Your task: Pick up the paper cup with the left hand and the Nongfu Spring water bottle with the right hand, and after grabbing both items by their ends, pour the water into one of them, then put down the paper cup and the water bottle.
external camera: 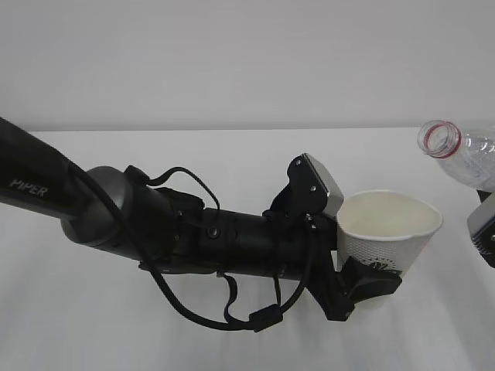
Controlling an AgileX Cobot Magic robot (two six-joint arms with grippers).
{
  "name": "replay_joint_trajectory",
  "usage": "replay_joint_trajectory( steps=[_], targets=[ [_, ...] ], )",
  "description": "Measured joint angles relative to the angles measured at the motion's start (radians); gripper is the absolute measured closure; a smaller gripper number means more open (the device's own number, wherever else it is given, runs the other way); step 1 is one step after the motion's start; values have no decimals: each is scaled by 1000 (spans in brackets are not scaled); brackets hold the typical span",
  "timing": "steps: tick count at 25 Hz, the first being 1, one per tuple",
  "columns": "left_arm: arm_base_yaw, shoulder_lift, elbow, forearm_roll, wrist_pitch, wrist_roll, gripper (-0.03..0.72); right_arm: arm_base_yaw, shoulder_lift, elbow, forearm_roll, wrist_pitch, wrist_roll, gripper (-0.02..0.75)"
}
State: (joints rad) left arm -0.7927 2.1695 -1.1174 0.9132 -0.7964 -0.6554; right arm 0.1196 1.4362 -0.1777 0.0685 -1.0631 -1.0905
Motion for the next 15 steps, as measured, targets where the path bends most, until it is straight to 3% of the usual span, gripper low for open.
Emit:
replay_joint_trajectory(
  steps=[15],
  targets=[
    [0, 0, 0, 0, 0, 0, 177, 0, 0, 0, 32, 0, -132, 316]
  ],
)
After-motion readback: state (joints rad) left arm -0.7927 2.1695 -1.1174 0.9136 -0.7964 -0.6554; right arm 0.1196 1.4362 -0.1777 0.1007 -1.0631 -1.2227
